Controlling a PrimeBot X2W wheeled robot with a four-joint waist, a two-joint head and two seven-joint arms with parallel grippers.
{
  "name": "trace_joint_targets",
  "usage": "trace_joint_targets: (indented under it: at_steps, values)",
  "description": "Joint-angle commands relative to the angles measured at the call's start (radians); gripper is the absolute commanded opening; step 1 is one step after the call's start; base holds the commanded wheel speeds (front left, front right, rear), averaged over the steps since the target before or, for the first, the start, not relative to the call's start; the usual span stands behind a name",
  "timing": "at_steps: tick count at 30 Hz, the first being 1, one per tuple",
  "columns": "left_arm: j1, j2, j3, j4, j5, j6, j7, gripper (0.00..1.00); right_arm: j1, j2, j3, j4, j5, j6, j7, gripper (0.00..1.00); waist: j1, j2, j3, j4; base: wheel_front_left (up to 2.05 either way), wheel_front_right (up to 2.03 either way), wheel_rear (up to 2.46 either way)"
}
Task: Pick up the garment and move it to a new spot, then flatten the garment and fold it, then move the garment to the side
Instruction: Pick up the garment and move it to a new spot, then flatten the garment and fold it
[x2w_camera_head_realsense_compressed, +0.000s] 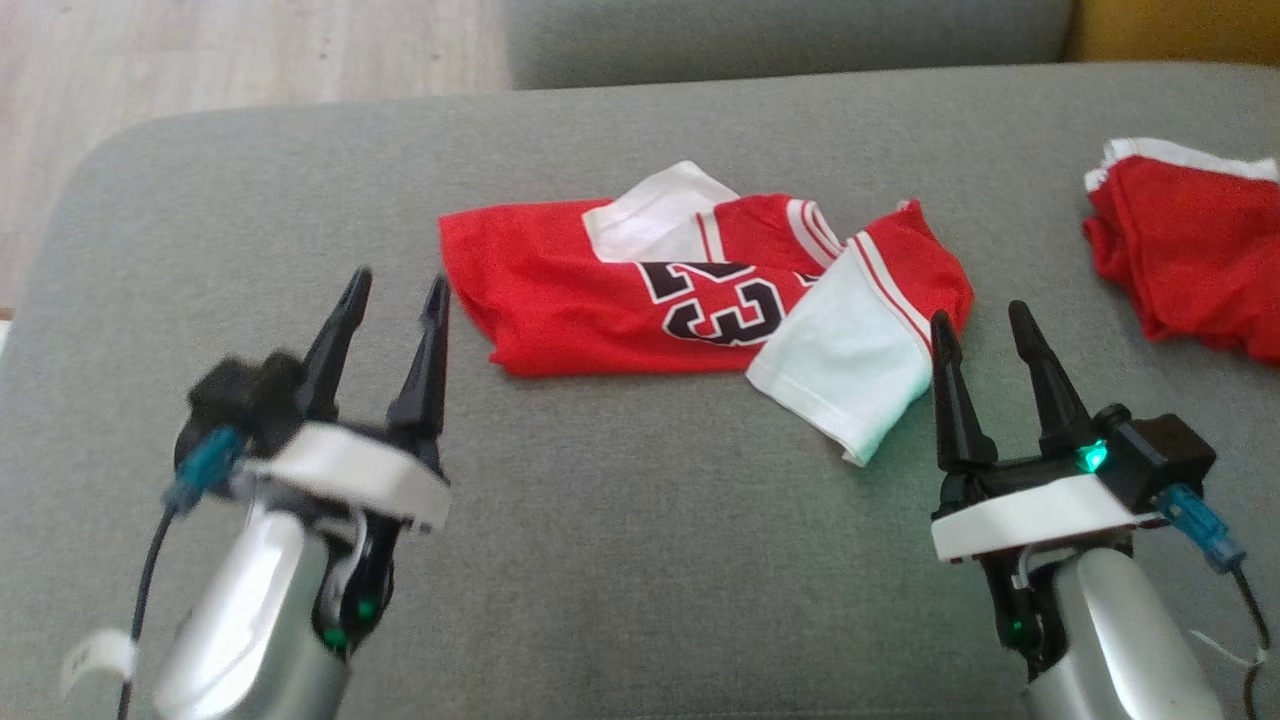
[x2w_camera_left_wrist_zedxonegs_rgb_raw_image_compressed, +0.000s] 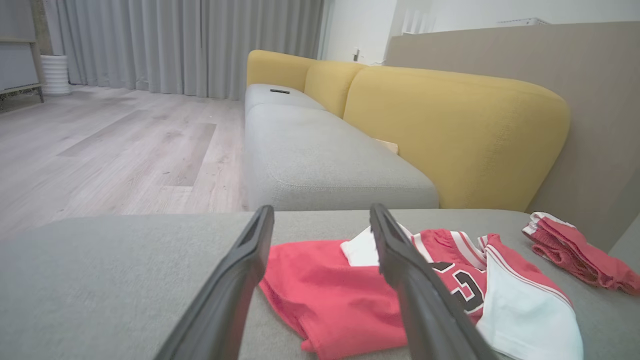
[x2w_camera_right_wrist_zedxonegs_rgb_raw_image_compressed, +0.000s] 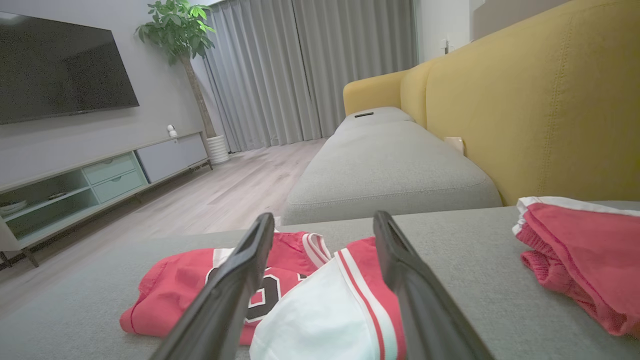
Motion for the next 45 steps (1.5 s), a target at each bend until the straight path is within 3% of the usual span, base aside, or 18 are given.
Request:
trace_joint_targets:
  at_steps: [1, 7, 13, 17, 23, 30, 38, 40, 45]
  values:
    - [-0.033, 0.012, 0.052, -0.045, 0.008, -0.006, -0.006, 1.00, -0.009, 0.002, 0.018, -0.028, -0.008, -0.001, -0.010, 1.00, 0.0000, -0.0001, -0.014, 0.016, 0.00, 0.00, 0.00]
    - [0.111, -0.073, 0.125, -0.090, 0.043, -0.036, -0.006, 1.00, 0.008, 0.002, 0.016, -0.007, -0.006, -0.001, 0.002, 1.00, 0.0000, -0.0001, -0.024, 0.038, 0.00, 0.00, 0.00]
    - [0.124, -0.126, 0.152, -0.090, 0.097, -0.082, -0.006, 1.00, -0.026, 0.002, -0.009, 0.002, -0.034, -0.001, 0.033, 1.00, 0.0000, -0.0001, 0.004, 0.071, 0.00, 0.00, 0.00]
    - [0.104, -0.143, 0.156, -0.080, 0.117, -0.104, -0.006, 1.00, -0.109, -0.004, -0.023, 0.029, -0.085, -0.001, 0.104, 1.00, 0.0000, -0.0001, 0.041, 0.099, 0.00, 0.00, 0.00]
    - [0.076, -0.159, 0.144, -0.059, 0.122, -0.123, -0.006, 1.00, -0.289, -0.074, -0.031, 0.155, -0.115, -0.001, 0.268, 1.00, 0.0000, -0.0001, 0.101, 0.153, 0.00, 0.00, 0.00]
    - [0.049, -0.163, 0.122, -0.046, 0.093, -0.133, -0.006, 1.00, -0.453, -0.185, 0.088, 0.336, -0.010, -0.001, 0.439, 1.00, 0.0000, -0.0001, 0.148, 0.218, 0.00, 0.00, 0.00]
    - [0.033, -0.163, 0.098, -0.048, 0.062, -0.124, -0.006, 1.00, -0.550, -0.299, 0.268, 0.452, 0.121, -0.001, 0.549, 1.00, 0.0000, -0.0001, 0.173, 0.261, 0.00, 0.00, 0.00]
    - [0.033, -0.163, 0.095, -0.048, 0.059, -0.120, -0.006, 1.00, -0.573, -0.317, 0.298, 0.469, 0.139, -0.001, 0.542, 0.00, 0.0000, -0.0001, 0.175, 0.264, 0.00, 0.00, 0.00]
    - [0.041, -0.163, 0.102, -0.045, 0.057, -0.112, -0.006, 1.00, -0.630, -0.339, 0.276, 0.500, 0.133, -0.001, 0.421, 0.00, 0.0000, -0.0001, 0.161, 0.250, 0.00, 0.00, 0.00]
